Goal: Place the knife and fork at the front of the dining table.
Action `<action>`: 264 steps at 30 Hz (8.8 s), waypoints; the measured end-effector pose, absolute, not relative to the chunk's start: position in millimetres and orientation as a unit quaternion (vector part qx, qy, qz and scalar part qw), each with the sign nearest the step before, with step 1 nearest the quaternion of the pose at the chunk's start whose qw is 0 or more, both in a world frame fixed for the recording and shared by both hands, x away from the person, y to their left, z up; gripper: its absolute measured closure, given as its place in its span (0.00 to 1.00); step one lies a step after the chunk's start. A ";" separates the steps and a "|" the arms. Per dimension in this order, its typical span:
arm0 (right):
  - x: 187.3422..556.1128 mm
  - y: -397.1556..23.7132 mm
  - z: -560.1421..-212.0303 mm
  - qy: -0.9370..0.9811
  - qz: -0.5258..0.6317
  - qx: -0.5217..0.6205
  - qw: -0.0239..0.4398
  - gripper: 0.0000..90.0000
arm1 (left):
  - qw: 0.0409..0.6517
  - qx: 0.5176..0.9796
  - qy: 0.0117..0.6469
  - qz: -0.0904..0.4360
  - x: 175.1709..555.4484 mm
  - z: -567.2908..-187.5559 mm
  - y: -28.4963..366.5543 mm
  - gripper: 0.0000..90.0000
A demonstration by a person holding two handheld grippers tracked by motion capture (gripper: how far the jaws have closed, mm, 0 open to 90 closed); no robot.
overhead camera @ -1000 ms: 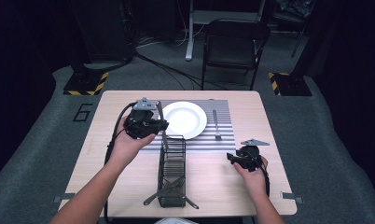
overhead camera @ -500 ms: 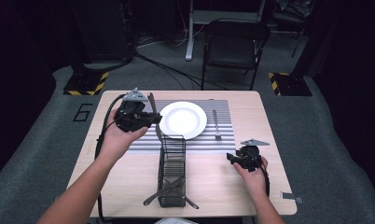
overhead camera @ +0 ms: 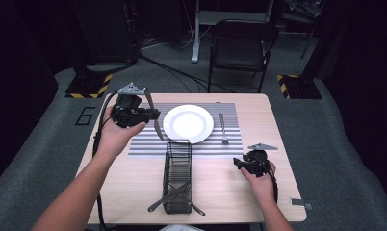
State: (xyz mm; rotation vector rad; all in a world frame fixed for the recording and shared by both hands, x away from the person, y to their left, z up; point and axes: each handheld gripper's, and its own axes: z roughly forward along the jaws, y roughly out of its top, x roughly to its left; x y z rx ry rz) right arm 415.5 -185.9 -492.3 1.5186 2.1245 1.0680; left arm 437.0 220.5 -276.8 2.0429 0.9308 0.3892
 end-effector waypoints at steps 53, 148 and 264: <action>415.0 -183.4 -493.4 0.745 0.372 0.532 0.151 0.57 | 0.363 0.781 0.480 0.164 474.6 -382.9 277.3 0.91; 418.0 -190.1 -500.3 0.734 0.390 0.543 0.115 0.57 | 0.309 0.635 0.679 0.200 602.9 -487.4 231.7 0.92; 424.2 -175.6 -498.6 0.749 0.388 0.523 0.122 0.56 | 0.387 0.725 0.536 0.193 490.5 -421.4 285.7 0.54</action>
